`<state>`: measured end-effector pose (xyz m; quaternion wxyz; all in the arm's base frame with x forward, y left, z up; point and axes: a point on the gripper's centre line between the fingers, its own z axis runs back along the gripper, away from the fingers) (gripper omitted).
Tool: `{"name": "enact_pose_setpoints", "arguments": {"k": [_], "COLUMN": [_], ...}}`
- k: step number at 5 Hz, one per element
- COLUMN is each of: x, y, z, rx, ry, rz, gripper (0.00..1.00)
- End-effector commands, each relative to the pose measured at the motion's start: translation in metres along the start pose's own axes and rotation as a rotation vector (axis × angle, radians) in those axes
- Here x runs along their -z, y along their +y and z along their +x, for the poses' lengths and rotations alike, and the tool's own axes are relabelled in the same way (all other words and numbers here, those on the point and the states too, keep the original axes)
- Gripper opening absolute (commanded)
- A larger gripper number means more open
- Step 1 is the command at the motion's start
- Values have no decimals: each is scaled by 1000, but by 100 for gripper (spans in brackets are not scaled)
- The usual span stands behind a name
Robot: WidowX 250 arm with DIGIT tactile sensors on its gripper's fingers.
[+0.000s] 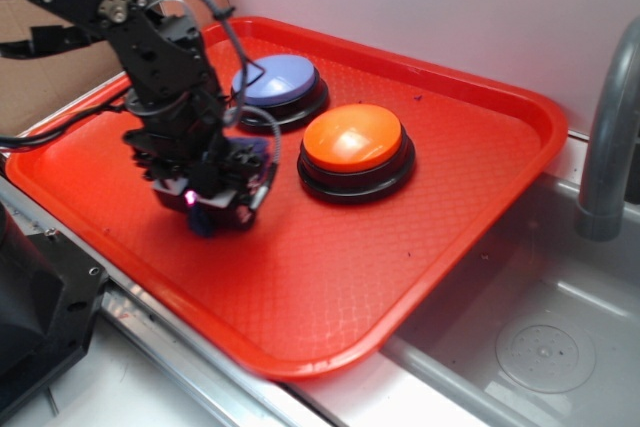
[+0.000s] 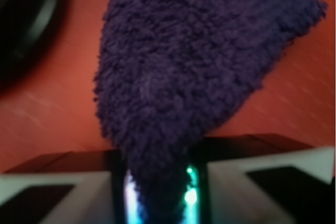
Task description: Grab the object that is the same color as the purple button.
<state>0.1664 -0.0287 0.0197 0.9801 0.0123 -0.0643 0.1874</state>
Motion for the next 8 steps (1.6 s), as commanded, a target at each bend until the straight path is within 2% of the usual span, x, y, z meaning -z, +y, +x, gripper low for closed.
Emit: {"name": "enact_pose_setpoints", "arguments": {"k": [1, 2, 3, 4, 6, 7, 8], "x": [-27, -53, -80, -104, -142, -151, -146], "y": [4, 3, 8, 14, 40, 49, 52], "z": [8, 13, 15, 16, 30, 31, 30], "rx": [27, 109, 170, 202, 269, 249, 239], "ry": [-54, -42, -4, 7, 54, 28, 39], "rz": [2, 6, -22, -39, -138, -102, -97], "gripper": [0, 0, 0, 0, 0, 0, 0]}}
